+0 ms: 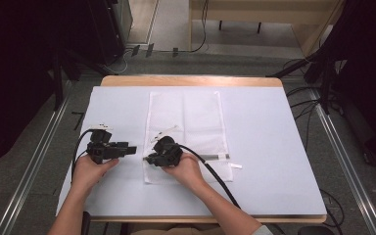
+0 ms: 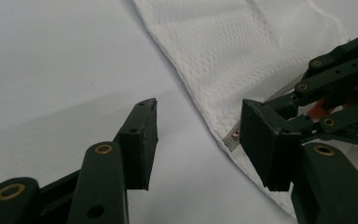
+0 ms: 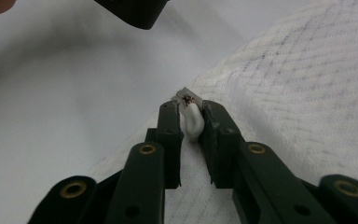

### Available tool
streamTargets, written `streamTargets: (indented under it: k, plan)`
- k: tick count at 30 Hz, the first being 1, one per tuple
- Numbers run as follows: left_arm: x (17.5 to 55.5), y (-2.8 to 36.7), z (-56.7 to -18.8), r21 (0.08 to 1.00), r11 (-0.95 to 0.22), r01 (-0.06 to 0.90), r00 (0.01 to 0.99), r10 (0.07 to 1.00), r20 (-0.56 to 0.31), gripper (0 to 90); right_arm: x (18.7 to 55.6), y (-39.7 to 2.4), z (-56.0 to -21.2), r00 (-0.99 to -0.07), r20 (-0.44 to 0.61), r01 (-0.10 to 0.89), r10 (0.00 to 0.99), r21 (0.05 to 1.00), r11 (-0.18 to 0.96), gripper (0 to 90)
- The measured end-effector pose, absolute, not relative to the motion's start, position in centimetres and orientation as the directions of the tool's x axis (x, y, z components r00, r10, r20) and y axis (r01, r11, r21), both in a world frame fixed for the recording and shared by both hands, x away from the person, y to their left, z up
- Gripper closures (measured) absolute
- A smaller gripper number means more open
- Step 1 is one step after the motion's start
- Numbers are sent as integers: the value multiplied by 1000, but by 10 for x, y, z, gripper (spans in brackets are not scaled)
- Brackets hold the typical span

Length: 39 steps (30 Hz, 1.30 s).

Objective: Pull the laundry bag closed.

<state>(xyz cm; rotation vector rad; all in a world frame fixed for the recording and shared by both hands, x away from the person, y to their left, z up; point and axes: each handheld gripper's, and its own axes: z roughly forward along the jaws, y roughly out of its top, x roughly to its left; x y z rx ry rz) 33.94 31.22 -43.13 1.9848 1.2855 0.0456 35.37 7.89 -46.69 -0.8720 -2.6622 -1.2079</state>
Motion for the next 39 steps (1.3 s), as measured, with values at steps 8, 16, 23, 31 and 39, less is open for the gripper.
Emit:
streamTargets:
  k: [8, 16, 23, 31, 39]
  plan:
    - [337, 309, -431, 602, -218, 769, 502, 788, -357, 464, 360, 84, -466, -841, 312, 529, 443, 652, 544, 877]
    - [329, 300, -429, 615, -257, 746, 544, 767, -339, 446, 357, 79, -454, -864, 261, 482, 430, 674, 560, 877]
    - [328, 298, -429, 606, -266, 750, 564, 736, -375, 473, 362, 72, -444, -867, 282, 479, 411, 701, 529, 877]
    - [327, 290, -430, 599, -305, 740, 601, 699, -387, 466, 367, 67, -436, -858, 300, 495, 417, 701, 514, 877]
    - [331, 279, -439, 561, -367, 742, 622, 689, -372, 491, 365, 66, -432, -862, 303, 489, 406, 706, 512, 877]
